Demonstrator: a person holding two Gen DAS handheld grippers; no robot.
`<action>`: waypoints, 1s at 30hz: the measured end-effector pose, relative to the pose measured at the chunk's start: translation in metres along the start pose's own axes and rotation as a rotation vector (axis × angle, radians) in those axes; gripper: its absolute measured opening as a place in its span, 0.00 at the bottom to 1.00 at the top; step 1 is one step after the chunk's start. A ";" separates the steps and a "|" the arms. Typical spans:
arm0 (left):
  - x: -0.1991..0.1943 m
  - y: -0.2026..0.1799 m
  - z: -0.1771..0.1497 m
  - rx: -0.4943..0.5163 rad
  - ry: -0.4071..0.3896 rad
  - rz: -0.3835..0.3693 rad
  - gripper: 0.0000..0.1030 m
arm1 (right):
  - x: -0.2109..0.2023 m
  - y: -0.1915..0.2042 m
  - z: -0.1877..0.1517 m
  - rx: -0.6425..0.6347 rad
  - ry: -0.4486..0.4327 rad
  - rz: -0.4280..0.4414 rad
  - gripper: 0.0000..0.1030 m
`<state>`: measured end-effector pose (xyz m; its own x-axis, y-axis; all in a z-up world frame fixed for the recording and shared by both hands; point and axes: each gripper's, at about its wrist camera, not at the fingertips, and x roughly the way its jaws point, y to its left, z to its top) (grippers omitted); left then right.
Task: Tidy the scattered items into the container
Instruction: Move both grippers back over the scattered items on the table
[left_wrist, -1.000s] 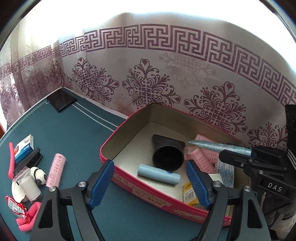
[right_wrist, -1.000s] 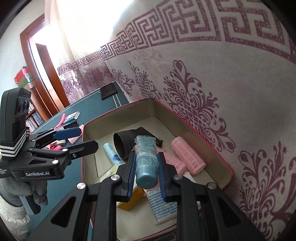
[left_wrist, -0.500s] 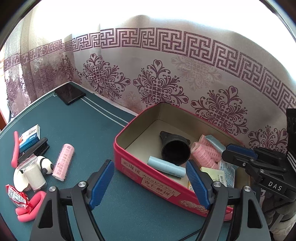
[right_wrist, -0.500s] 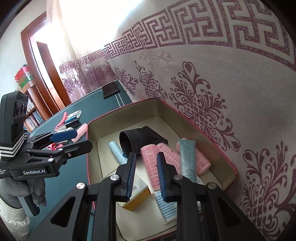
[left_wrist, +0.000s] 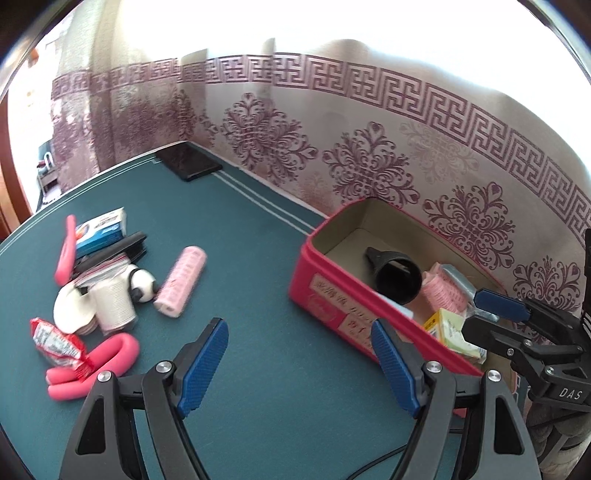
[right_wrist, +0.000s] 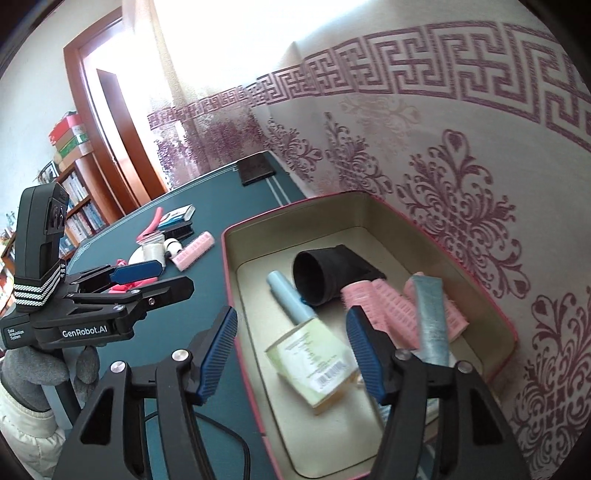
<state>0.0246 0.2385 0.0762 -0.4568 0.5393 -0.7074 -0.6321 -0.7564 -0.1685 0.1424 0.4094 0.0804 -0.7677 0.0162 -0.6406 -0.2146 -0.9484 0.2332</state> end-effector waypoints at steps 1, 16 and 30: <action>-0.003 0.006 -0.002 -0.012 -0.003 0.009 0.79 | 0.002 0.004 0.000 -0.004 0.003 0.005 0.64; -0.042 0.119 -0.040 -0.222 -0.013 0.212 0.79 | 0.021 0.063 -0.006 -0.104 0.049 0.102 0.72; -0.042 0.174 -0.043 -0.322 -0.018 0.253 0.79 | 0.041 0.107 -0.016 -0.172 0.109 0.189 0.73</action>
<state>-0.0392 0.0684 0.0474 -0.5853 0.3257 -0.7425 -0.2712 -0.9417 -0.1993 0.0973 0.3037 0.0675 -0.7126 -0.1919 -0.6749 0.0391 -0.9712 0.2348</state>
